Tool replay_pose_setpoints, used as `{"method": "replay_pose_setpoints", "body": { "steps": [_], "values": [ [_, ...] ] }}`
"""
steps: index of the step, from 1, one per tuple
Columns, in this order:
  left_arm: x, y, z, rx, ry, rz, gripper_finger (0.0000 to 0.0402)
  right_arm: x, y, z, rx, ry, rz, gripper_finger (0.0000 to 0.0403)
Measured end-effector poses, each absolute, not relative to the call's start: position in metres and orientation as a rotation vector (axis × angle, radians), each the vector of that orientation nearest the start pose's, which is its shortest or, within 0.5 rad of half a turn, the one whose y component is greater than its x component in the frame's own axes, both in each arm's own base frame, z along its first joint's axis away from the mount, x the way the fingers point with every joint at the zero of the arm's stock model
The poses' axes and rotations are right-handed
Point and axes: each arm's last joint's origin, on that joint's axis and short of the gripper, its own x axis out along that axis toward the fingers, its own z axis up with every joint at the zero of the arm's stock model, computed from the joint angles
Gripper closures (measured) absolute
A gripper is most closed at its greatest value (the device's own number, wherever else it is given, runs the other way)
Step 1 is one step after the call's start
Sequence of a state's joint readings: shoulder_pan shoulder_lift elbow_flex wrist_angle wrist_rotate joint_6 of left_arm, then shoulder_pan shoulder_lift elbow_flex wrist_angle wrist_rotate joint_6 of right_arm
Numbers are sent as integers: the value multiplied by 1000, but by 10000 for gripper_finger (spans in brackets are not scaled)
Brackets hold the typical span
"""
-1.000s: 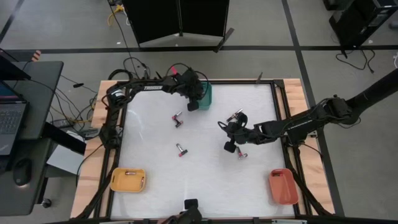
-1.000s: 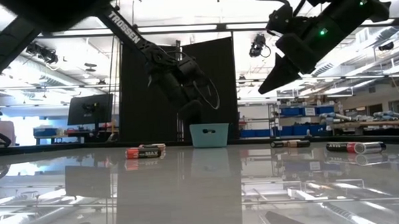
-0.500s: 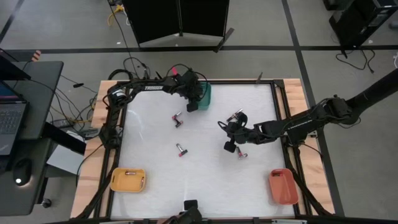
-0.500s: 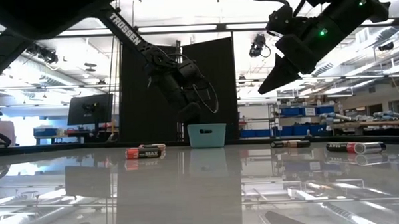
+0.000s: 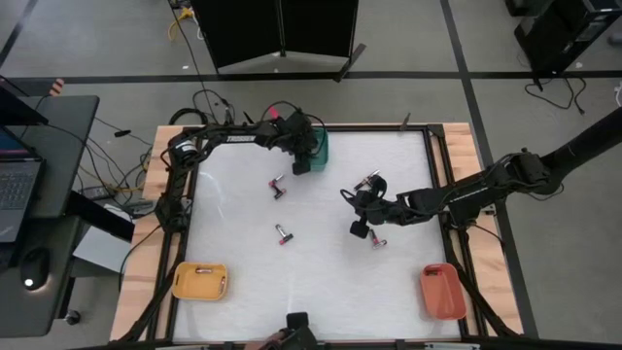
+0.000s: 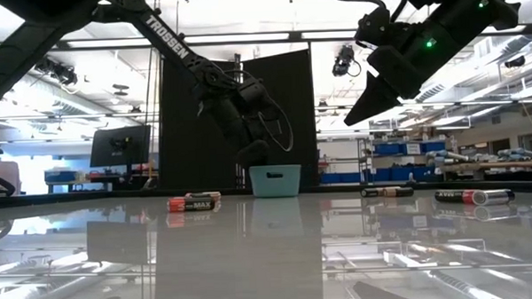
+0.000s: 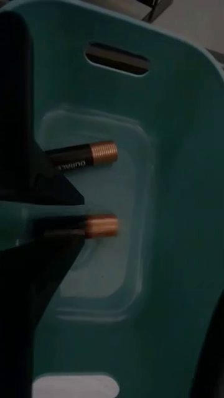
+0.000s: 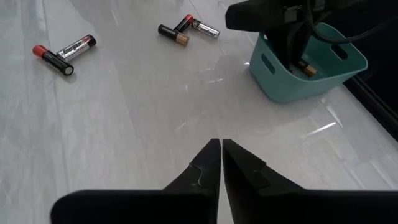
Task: Sort batteries
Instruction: Put the brown battery into the green bin
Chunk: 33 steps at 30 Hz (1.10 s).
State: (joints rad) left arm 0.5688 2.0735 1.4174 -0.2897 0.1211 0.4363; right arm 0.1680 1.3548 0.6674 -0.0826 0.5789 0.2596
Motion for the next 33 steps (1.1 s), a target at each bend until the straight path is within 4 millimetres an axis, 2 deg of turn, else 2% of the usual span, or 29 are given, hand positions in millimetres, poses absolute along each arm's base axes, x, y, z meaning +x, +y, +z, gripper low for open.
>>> {"method": "replay_pose_setpoints", "body": {
  "steps": [6, 10, 13, 16, 19, 23, 28, 33],
  "values": [
    [368, 230, 158, 87, 963, 218, 283, 256, 27, 188, -38, 663, -479, 362],
    [366, 227, 179, 137, 936, 261, 284, 256, 27, 188, -38, 663, -479, 351],
    [366, 218, 204, 196, 878, 271, 307, 256, 28, 188, -34, 667, -469, 347],
    [366, 207, 229, 238, 766, 281, 350, 255, 28, 187, -33, 683, -455, 352],
    [361, 195, 241, 254, 647, 298, 390, 253, 28, 185, -46, 715, -457, 367],
    [343, 174, 240, 260, 497, 322, 386, 249, 27, 181, -66, 770, -462, 393],
    [308, 138, 229, 225, 355, 316, 386, 246, 24, 178, -23, 830, -415, 386],
    [276, 97, 224, 206, 201, 265, 388, 245, 9, 174, 30, 911, -329, 386]
  ]
}}
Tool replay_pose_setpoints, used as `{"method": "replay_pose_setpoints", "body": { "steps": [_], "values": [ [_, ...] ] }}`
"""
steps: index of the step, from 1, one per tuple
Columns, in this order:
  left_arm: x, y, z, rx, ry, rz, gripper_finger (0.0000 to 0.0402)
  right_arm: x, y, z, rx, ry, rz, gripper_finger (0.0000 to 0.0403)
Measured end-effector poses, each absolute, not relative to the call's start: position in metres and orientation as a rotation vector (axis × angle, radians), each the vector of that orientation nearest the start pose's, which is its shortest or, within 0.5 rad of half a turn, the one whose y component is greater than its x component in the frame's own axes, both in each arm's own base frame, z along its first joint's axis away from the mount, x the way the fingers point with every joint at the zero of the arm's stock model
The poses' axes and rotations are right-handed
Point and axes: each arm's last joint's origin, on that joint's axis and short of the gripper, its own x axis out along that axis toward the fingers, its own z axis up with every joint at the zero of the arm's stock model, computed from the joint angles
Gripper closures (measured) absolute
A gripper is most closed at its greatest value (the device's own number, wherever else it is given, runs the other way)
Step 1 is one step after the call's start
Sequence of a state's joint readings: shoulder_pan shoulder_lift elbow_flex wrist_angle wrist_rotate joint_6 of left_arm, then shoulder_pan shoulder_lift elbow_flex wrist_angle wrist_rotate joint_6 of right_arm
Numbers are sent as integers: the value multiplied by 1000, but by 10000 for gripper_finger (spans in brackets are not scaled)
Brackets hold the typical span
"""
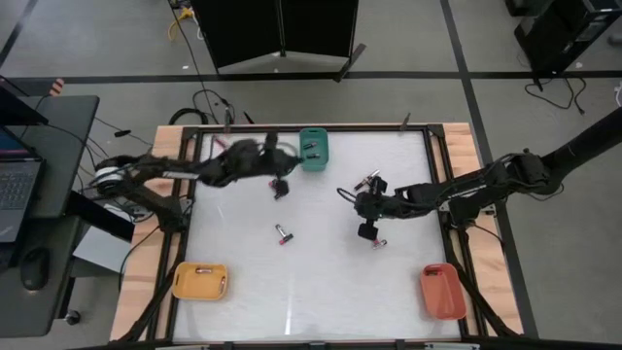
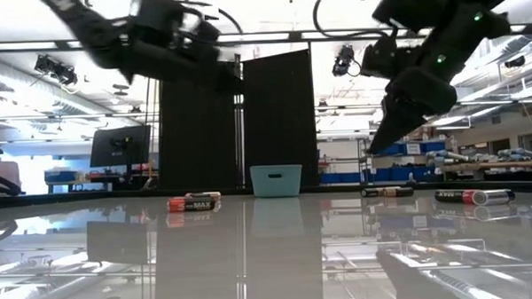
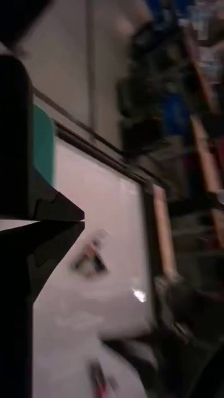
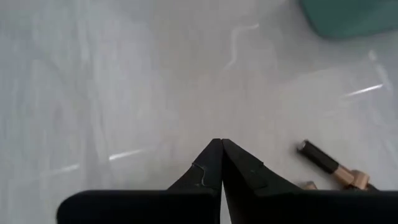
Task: Sort batteries
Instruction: Put the brown battery into the green bin
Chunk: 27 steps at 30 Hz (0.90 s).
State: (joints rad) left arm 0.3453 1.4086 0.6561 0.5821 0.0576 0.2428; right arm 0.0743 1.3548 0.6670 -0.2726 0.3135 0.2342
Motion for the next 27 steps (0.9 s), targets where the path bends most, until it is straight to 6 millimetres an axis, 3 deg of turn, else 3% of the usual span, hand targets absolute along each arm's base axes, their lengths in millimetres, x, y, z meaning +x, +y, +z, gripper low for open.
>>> {"method": "replay_pose_setpoints", "body": {
  "steps": [7, 13, 21, 27],
  "values": [
    [246, 63, 209, 123, 112, 191, 389, 236, -23, 168, 15, 1063, -272, 354],
    [238, 51, 194, 117, 128, 157, 389, 229, -42, 167, -8, 1170, -281, 294],
    [237, 50, 192, 114, 125, 155, 389, 253, -57, 176, -62, 1304, -237, 269],
    [237, 50, 192, 114, 123, 154, 389, 270, -66, 160, -104, 1468, -203, 271]
  ]
}}
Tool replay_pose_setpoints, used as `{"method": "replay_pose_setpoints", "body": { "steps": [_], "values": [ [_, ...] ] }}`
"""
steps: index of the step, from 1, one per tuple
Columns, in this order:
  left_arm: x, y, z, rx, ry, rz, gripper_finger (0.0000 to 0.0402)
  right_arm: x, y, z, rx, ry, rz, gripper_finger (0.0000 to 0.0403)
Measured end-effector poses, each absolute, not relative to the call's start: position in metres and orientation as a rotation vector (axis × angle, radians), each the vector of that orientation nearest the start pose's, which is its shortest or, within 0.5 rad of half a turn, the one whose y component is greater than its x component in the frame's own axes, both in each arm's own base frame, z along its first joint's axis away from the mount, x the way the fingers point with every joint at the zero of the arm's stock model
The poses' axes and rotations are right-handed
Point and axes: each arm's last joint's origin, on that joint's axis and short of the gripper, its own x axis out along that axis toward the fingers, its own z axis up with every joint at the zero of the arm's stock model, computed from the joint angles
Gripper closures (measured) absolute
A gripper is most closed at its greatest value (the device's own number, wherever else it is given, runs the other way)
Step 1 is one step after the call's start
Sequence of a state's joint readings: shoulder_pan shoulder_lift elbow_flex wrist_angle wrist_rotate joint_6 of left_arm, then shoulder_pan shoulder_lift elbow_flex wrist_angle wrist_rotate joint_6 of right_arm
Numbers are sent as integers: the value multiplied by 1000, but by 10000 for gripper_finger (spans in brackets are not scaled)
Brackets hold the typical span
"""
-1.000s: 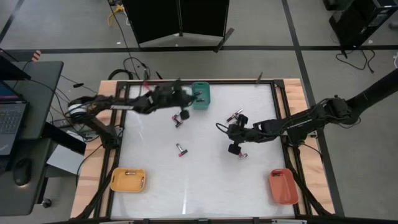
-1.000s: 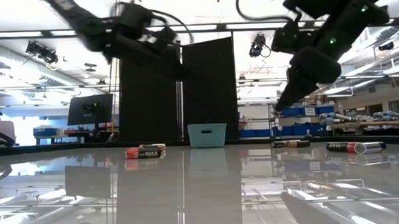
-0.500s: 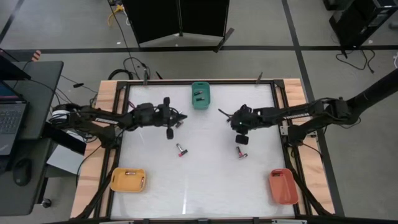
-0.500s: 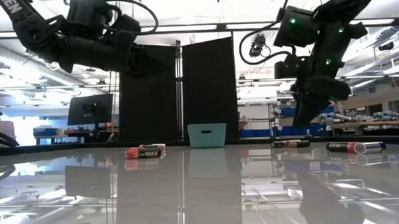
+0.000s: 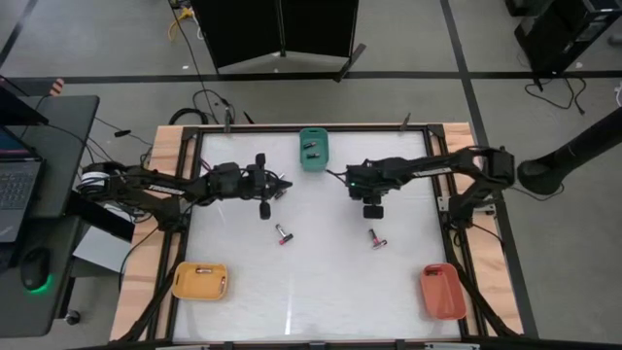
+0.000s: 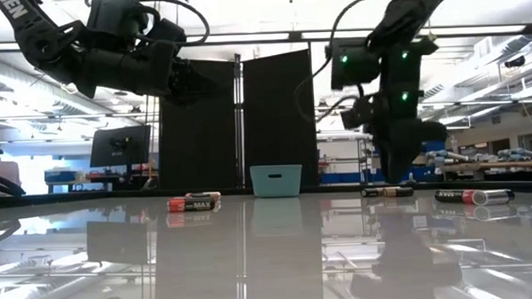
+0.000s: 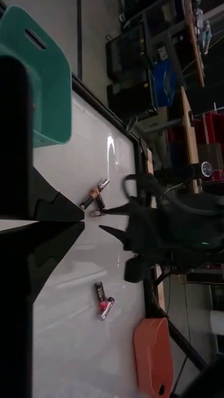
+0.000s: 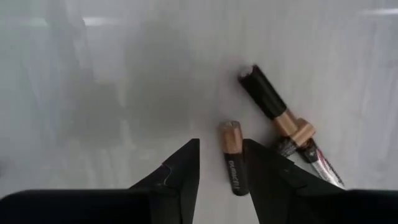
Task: Sort batteries
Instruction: Put the brown battery into the green bin
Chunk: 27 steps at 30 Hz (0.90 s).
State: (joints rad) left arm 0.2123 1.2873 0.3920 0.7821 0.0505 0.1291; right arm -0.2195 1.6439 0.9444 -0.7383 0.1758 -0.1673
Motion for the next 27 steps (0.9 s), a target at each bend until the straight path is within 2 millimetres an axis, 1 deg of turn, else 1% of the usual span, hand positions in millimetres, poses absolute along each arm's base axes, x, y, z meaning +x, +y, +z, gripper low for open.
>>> {"method": "replay_pose_setpoints", "body": {
  "steps": [4, 8, 18, 27],
  "values": [
    [237, 50, 192, 114, 123, 154, 389, 277, -69, 152, -157, 1515, -234, 269],
    [237, 50, 192, 114, 123, 154, 389, 280, -70, 151, -163, 1520, -230, 270],
    [237, 48, 192, 113, 124, 148, 389, 279, -74, 149, -97, 1516, -195, 280],
    [237, 48, 192, 112, 125, 143, 389, 278, -76, 146, -65, 1502, -164, 305]
  ]
}}
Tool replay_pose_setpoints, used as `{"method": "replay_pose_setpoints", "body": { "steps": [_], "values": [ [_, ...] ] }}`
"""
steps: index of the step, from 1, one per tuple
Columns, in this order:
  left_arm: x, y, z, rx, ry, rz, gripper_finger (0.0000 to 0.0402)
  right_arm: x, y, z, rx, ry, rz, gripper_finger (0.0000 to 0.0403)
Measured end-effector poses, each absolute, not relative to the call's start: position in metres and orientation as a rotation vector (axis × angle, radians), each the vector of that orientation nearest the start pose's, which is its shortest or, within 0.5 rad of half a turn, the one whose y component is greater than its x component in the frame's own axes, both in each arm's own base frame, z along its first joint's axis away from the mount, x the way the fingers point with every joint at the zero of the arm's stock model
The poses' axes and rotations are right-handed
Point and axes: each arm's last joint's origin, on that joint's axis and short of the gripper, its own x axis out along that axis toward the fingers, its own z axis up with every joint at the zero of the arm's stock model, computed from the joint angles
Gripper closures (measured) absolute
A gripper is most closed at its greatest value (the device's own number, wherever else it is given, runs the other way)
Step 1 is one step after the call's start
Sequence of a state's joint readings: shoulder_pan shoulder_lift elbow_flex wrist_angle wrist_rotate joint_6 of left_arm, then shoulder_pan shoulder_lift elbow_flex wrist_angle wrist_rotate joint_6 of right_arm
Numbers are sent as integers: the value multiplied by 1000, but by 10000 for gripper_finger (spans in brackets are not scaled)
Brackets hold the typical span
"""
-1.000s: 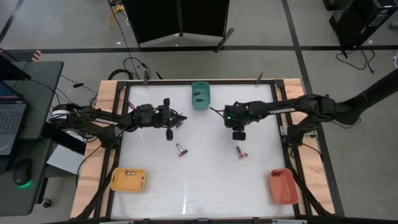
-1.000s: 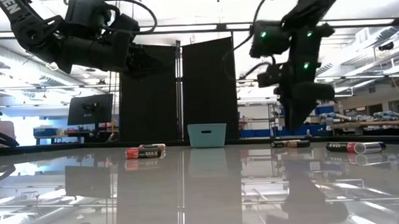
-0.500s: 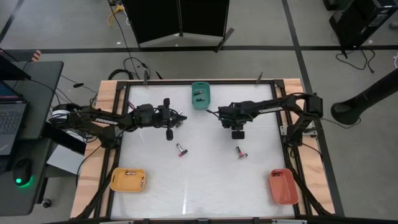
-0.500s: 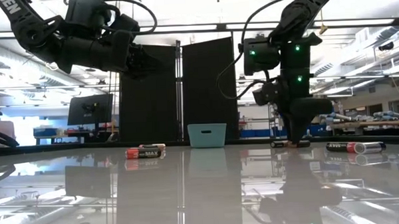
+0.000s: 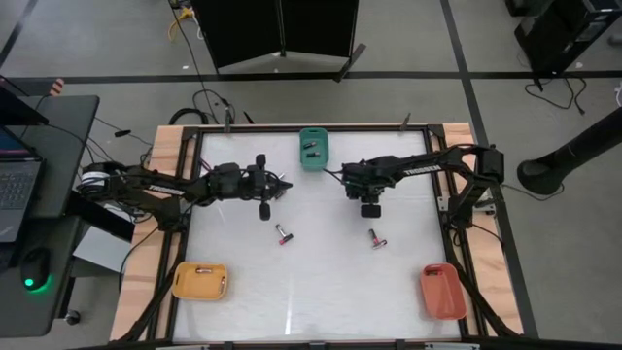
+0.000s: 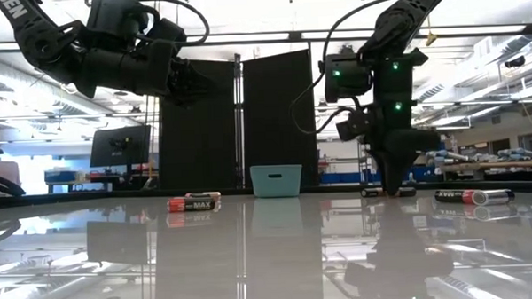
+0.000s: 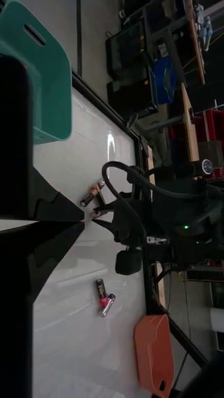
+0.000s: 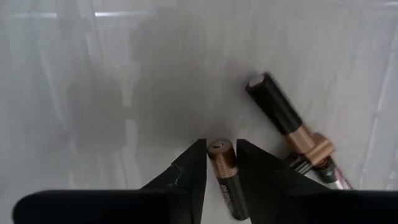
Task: Sort batteries
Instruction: Put the brown battery into the green bin
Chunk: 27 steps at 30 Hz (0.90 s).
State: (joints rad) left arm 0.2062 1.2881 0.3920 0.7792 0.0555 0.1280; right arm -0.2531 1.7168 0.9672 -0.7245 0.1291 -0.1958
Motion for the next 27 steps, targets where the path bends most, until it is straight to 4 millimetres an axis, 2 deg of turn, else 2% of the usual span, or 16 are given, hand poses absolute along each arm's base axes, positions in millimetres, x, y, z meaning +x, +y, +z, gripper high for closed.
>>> {"method": "replay_pose_setpoints", "body": {
  "steps": [11, 18, 27],
  "values": [
    [237, 48, 192, 113, 126, 144, 389, 274, -74, 141, -73, 1512, -154, 312],
    [237, 48, 192, 113, 126, 144, 389, 274, -74, 141, -67, 1510, -159, 347],
    [237, 48, 192, 112, 126, 149, 389, 277, -68, 142, -37, 1503, -151, 347]
  ]
}}
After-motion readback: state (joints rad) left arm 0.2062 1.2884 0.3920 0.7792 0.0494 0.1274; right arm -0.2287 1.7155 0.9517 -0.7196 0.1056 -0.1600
